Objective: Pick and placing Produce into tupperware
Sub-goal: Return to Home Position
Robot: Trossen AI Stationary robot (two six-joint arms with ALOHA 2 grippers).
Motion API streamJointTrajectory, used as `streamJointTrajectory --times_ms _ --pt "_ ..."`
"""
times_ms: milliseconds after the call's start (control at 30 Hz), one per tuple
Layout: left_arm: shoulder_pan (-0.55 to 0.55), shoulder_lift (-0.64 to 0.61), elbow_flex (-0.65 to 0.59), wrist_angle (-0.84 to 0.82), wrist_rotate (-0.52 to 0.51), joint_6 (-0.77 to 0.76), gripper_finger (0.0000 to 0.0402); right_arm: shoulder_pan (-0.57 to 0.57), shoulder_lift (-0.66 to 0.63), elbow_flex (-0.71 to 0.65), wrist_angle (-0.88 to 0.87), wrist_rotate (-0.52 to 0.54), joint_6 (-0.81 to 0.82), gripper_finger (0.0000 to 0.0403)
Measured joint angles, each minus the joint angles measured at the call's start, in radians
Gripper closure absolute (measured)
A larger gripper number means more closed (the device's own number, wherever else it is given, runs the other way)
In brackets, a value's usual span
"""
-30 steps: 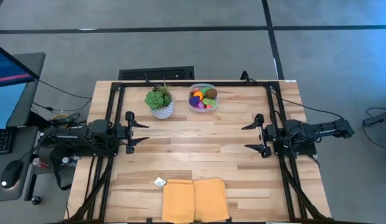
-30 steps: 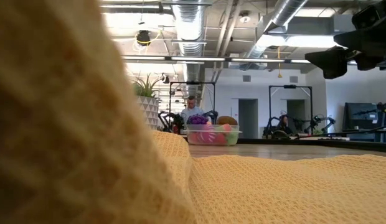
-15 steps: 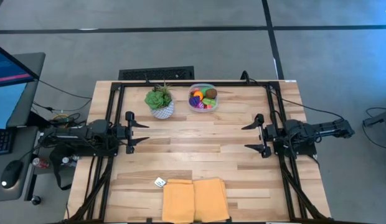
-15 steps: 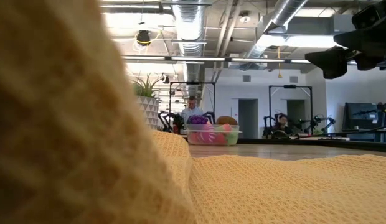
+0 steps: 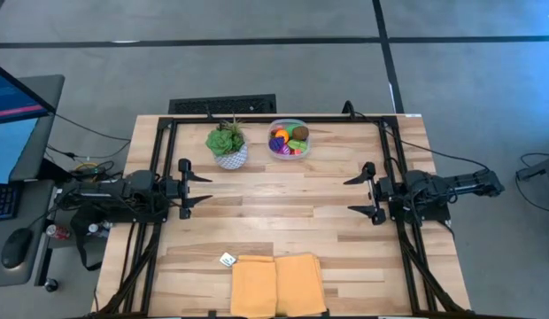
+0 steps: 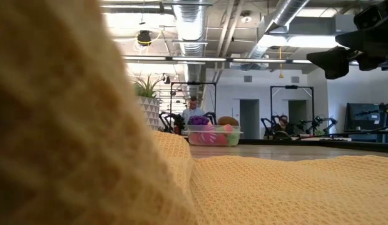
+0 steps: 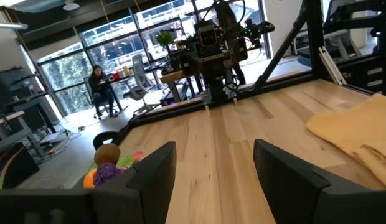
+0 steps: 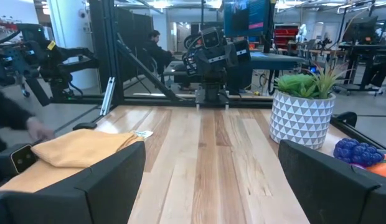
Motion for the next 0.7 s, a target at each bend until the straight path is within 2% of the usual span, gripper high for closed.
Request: streamJointTrajectory --times_ms 700 --pt "0.0 0.0 0.0 0.0 0.0 0.007 0.0195 0.0 0.0 0.0 0.0 0.0 0.0 0.0012"
